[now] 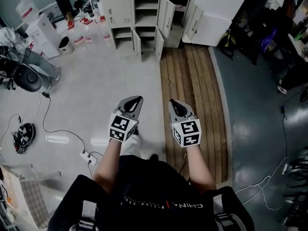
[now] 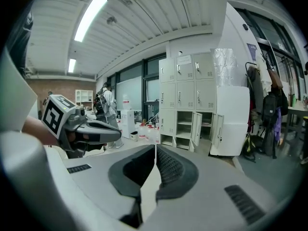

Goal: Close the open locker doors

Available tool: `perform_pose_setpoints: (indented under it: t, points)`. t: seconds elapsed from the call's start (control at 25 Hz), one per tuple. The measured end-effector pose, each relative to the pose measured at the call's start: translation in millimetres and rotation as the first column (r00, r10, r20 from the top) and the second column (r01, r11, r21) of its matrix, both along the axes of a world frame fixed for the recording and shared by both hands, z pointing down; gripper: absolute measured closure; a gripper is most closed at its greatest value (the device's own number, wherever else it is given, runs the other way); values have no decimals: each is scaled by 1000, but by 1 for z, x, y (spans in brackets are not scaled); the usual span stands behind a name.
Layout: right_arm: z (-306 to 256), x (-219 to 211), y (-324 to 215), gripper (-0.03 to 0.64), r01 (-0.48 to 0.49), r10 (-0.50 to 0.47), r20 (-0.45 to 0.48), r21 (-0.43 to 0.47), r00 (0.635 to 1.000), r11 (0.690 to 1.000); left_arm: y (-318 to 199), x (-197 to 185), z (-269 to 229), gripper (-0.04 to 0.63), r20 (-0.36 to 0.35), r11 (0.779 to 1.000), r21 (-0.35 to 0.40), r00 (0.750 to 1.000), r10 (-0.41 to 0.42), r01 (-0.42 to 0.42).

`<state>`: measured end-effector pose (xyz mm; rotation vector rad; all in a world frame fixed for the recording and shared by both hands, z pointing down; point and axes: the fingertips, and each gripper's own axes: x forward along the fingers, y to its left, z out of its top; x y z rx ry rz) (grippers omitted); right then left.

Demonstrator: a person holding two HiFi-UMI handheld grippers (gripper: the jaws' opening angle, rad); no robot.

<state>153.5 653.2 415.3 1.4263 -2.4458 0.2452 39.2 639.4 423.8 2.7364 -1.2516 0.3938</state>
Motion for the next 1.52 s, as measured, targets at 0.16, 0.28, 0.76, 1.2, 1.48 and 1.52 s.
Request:
perform_pose_setpoints:
  t: [0.16,0.28,0.76,1.2,1.48,1.52]
  points:
    - [-2,-8,-44,583,-31,31,-12,18,999,999,-47,-9,4,575,-5,1000,-8,1000,30,-30]
    - [-9,-18,-82,583,-61,62,-12,22,998,998,-90,-27,1,575,-17,999,-6,999,31,-31]
    - [-18,-73,-195,583,-109,109,-9,-5,994,994,-207,-78,-8,575,-31,994,0,994,108,-108]
    - [-17,-87,-247,583,-165,165,-22,-28,986,986,-257,-96,4,575,-63,992,-34,991,122,-125]
    - [1,-75,-284,583,-161,160,-8,-68,987,985,-289,-78,14,575,-55,991,-47,991,125,-128]
    - [3,-73,-292,583,-153,153,-5,-67,988,986,-296,-76,15,575,-52,991,-48,992,119,-122]
